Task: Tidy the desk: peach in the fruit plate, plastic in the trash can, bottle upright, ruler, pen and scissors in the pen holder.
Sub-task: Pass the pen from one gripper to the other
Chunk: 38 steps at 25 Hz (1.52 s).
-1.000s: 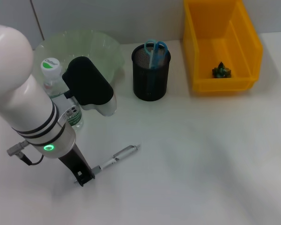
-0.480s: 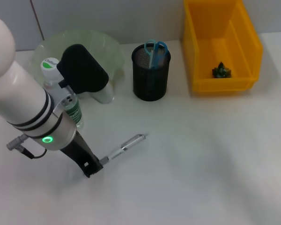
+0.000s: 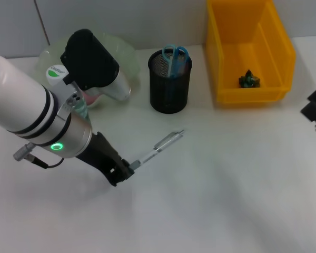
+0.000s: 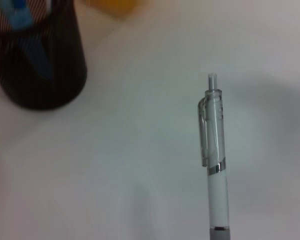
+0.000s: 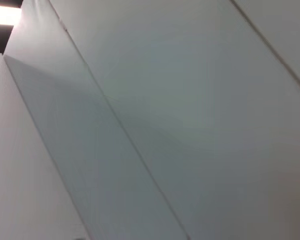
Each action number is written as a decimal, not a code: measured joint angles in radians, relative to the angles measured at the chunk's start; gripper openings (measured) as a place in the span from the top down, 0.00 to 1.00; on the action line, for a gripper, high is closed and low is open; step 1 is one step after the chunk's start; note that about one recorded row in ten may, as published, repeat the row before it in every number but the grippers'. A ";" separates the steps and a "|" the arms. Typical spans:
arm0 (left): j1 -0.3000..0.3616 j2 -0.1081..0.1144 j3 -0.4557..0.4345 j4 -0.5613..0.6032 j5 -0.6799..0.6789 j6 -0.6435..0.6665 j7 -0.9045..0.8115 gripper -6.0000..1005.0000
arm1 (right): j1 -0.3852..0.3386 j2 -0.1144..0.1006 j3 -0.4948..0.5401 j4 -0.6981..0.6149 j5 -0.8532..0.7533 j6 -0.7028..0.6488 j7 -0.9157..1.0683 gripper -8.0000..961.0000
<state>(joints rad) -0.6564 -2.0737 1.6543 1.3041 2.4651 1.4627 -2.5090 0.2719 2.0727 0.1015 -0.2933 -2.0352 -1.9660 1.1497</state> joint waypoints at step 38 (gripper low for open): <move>0.040 -0.002 0.035 0.156 -0.105 -0.073 0.019 0.84 | 0.080 0.009 -0.114 0.265 -0.005 0.310 0.103 0.27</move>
<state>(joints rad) -0.6167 -2.0752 1.6888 1.4604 2.3604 1.3897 -2.4902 0.3520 2.0815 -0.0123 -0.0283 -2.0403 -1.6560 1.2523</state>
